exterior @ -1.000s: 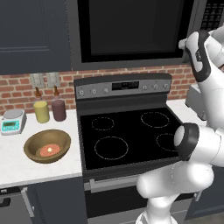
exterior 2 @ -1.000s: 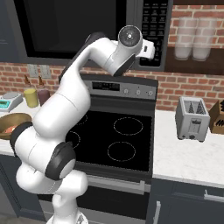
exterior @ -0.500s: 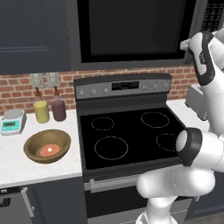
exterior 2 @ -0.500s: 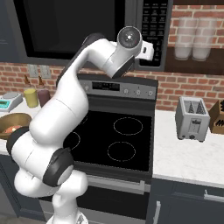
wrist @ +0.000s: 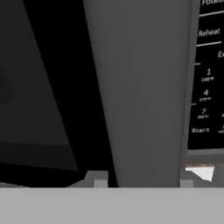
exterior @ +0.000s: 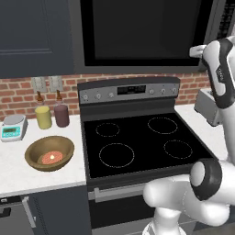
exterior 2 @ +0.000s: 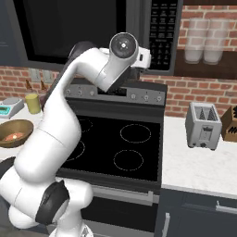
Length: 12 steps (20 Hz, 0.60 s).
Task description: Open the microwave, place the bowl with waffle inside the microwave, then close the microwave door and turn it on.
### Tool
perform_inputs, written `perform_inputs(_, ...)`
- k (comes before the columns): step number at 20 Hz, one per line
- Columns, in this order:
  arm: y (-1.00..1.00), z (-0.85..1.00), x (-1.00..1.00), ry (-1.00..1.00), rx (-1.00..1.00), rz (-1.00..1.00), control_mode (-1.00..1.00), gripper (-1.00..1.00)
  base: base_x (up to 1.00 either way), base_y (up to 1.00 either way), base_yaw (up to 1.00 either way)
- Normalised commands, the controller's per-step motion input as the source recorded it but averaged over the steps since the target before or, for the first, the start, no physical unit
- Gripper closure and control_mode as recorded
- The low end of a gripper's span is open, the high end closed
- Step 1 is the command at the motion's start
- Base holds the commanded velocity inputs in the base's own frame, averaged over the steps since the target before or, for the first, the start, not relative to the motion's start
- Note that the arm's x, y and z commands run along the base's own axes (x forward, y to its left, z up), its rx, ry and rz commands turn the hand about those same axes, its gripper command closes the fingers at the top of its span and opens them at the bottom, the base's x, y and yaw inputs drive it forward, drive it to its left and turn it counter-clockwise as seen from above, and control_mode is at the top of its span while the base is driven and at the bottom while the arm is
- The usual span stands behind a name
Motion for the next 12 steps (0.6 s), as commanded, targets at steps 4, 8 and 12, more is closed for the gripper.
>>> perform_inputs(4, 1.0, 0.0, -0.71, -0.1, -0.06, 0.11, -1.0, 1.0, 0.0, 0.0, 0.0)
perform_inputs(8, 0.95, 0.01, -0.8, -0.12, -0.06, 0.09, -1.0, 1.0, 0.0, 0.0, 0.0)
perform_inputs(12, 0.99, 0.09, -0.95, -0.08, -0.08, 0.08, -1.0, 1.0, 0.0, 0.0, 0.0)
